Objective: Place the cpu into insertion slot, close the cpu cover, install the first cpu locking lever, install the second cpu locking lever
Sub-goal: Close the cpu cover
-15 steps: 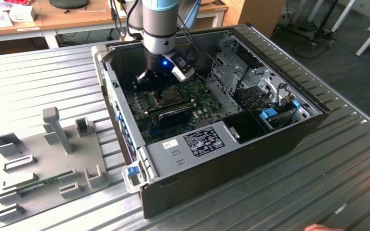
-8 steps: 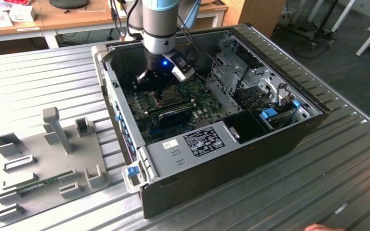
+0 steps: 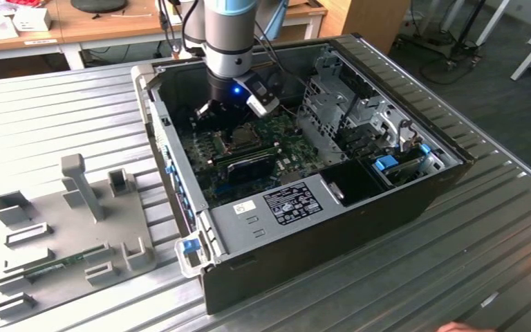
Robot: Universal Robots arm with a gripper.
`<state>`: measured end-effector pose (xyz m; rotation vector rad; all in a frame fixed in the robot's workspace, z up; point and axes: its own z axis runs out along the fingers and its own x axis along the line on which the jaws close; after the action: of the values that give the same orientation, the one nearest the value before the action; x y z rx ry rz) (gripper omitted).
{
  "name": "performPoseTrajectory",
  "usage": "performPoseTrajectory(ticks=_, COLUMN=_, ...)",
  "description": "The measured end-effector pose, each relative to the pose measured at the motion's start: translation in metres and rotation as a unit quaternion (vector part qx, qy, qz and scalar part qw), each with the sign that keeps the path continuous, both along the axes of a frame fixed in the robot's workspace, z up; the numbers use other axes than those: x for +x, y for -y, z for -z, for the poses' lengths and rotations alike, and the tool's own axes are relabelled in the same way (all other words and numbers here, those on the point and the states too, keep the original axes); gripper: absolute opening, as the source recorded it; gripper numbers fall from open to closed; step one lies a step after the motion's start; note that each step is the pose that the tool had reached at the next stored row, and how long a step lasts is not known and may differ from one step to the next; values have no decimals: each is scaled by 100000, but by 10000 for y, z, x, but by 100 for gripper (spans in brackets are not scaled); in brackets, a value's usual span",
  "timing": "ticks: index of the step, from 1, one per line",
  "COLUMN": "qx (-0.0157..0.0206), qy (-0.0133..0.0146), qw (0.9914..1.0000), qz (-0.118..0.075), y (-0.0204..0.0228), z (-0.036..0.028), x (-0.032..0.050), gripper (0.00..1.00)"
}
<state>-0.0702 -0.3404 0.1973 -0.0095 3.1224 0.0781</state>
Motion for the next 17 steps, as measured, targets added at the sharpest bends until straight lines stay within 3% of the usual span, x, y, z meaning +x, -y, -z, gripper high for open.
performPoseTrajectory(ticks=17, qx=-7, qy=3, qw=100000, qz=-2, y=0, z=-242, x=0, gripper=11)
